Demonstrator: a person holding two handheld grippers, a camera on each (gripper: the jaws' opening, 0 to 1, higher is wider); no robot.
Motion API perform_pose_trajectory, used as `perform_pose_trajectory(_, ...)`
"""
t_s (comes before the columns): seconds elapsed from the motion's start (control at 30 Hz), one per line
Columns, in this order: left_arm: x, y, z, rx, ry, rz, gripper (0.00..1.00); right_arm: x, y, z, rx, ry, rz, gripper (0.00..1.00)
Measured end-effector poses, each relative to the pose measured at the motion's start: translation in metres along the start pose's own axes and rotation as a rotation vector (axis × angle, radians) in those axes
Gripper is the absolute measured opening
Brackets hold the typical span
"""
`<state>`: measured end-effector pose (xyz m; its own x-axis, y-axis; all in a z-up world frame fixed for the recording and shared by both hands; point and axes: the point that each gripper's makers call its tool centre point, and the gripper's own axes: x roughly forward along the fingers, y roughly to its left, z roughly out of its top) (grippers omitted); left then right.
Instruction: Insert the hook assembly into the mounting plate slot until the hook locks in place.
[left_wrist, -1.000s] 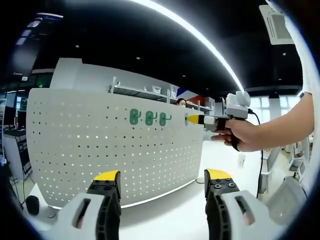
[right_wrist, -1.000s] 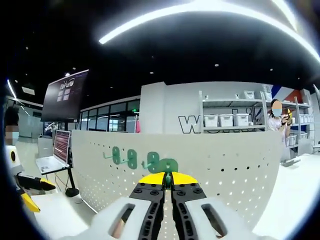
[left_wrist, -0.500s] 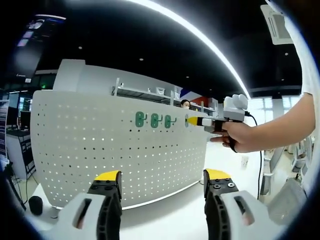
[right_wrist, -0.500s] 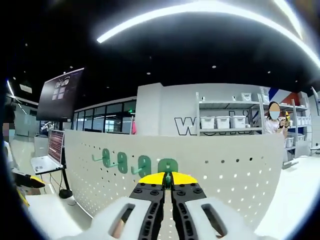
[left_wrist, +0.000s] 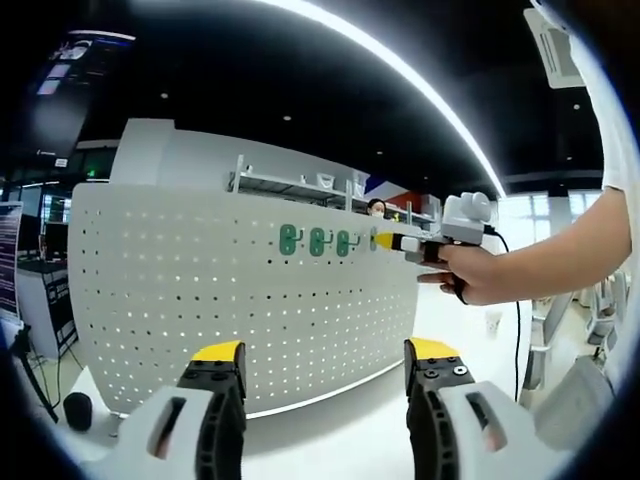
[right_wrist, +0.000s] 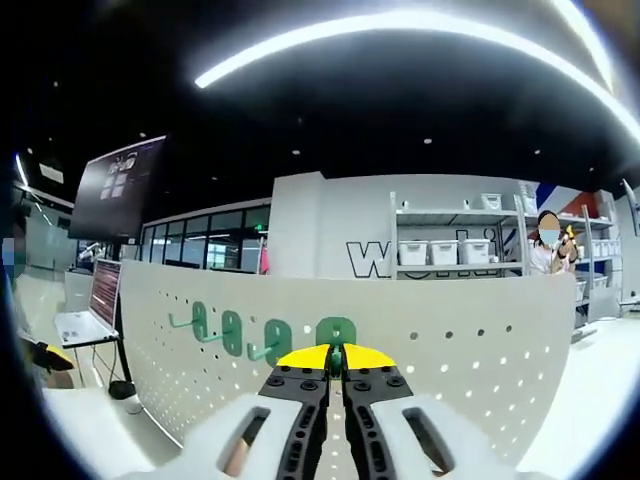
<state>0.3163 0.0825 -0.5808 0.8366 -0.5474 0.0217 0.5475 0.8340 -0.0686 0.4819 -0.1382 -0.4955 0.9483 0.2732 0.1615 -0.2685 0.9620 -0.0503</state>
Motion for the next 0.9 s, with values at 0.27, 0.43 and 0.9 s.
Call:
perform_pose_trajectory(0.27, -0.003, 0.004, 0.0, 0.011, 0.011, 0.018, 0.66, 0.007, -0.002, -0.002, 0.032, -0.001, -0.007, 0.02)
perform_pose_trajectory(0.43, -0.005, 0.004, 0.001, 0.019, 0.016, 0.023, 0.65, 0.012, -0.004, -0.004, 0.038, -0.003, -0.008, 0.02)
perform_pose_trajectory(0.9, -0.009, 0.008, -0.002, 0.028, 0.04, 0.043, 0.65, 0.016, -0.001, -0.011, 0.002, 0.016, -0.051, 0.02)
